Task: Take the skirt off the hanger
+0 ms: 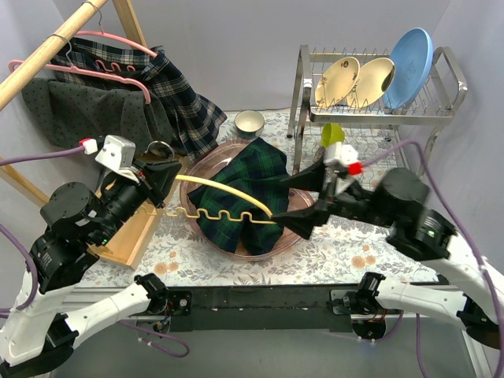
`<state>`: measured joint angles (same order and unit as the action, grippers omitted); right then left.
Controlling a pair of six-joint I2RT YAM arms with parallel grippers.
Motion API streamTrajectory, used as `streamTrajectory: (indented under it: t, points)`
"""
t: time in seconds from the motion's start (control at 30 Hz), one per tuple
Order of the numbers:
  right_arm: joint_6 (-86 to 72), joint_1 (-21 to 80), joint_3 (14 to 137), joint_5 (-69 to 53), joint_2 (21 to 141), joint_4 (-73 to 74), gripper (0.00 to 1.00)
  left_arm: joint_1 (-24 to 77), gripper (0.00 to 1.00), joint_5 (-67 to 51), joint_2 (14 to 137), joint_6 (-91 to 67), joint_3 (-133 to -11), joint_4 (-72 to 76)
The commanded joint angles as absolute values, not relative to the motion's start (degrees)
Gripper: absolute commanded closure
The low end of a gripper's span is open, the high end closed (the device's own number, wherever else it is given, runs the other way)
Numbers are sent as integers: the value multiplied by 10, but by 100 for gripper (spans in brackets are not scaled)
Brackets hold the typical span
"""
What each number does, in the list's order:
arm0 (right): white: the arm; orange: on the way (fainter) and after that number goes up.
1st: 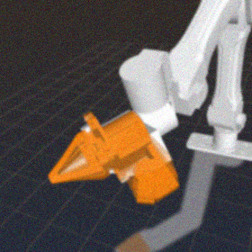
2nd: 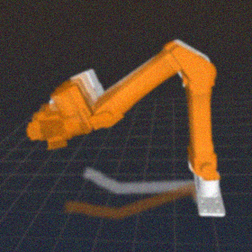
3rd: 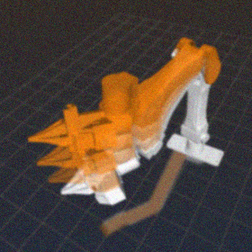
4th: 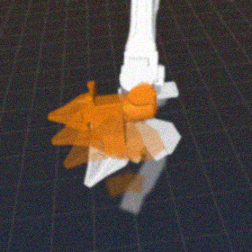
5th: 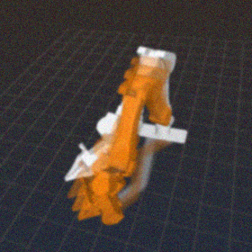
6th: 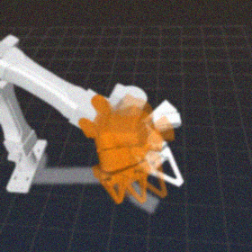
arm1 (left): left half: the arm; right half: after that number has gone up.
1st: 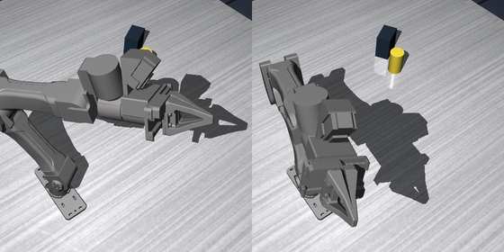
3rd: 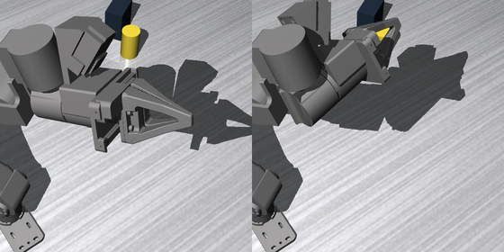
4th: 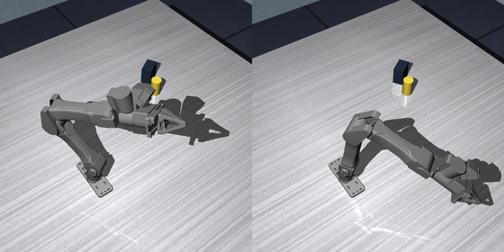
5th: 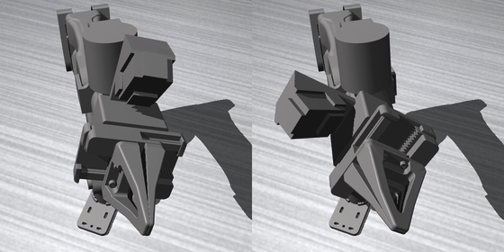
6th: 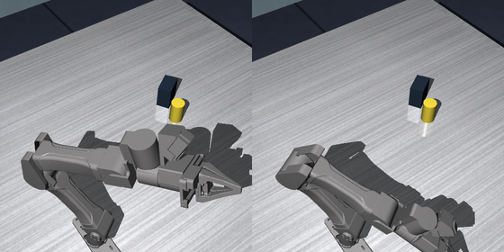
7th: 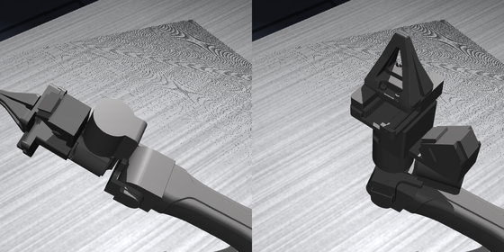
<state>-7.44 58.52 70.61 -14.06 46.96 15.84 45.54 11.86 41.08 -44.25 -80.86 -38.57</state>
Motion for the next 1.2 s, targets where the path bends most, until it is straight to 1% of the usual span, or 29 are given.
streamTrajectory:
  t: [0.0,0.03,0.07,0.13,0.2,0.23,0.27,0.33,0.37,0.4,0.43,0.47,0.5,0.53,0.57,0.67,0.7,0.77,0.8,0.83,0.93,0.97,1.0,1.17]
  points:
    - [-77,585,679,-187,526,144,14,454,100,99,415,-437,-804,-348]
    - [-77,585,675,-182,533,142,16,454,100,100,415,-438,-802,-348]
    - [-77,586,670,-173,536,139,21,454,100,98,414,-438,-802,-347]
    - [-76,586,655,-146,534,131,24,454,100,97,414,-438,-801,-346]
    - [-74,586,639,-150,529,118,34,454,100,97,412,-439,-801,-345]
    - [-75,586,635,-156,524,101,42,454,100,98,412,-439,-802,-345]
    - [-84,586,628,-157,519,92,61,454,100,98,411,-439,-802,-345]
    - [-95,586,607,-159,505,54,87,454,100,97,410,-443,-803,-342]
    - [-101,586,599,-157,501,41,98,454,100,96,410,-444,-806,-341]
    - [-115,586,592,-148,496,27,99,454,100,96,410,-446,-809,-342]
    - [-119,585,583,-144,491,15,99,454,95,92,411,-453,-821,-343]
    - [-122,586,581,-142,491,5,99,454,69,88,411,-454,-827,-343]
    - [-127,586,581,-141,492,-14,99,454,53,84,412,-457,-835,-344]
    - [-127,586,581,-140,495,-22,99,454,47,68,412,-461,-845,-344]
    - [-128,587,582,-139,497,-36,99,454,37,61,412,-468,-864,-342]
    - [-132,586,591,-140,506,-64,99,454,26,44,406,-488,-903,-336]
    - [-133,586,595,-138,511,-68,99,454,19,43,403,-492,-913,-335]
    - [-134,587,612,-135,528,-76,99,454,13,44,396,-507,-938,-334]
    - [-134,588,618,-133,537,-80,99,454,4,41,394,-513,-947,-330]
    - [-134,590,629,-131,559,-81,99,454,2,37,391,-521,-959,-328]
    - [-130,604,685,-120,620,-70,99,454,2,5,391,-562,-997,-315]
    - [-124,622,701,-112,637,-65,99,454,2,1,391,-572,-1005,-309]
    - [-118,633,741,-90,671,-59,99,454,2,-38,393,-594,-1019,-299]
    - [-63,713,871,20,778,-20,99,454,2,-96,405,-635,-1063,-283]
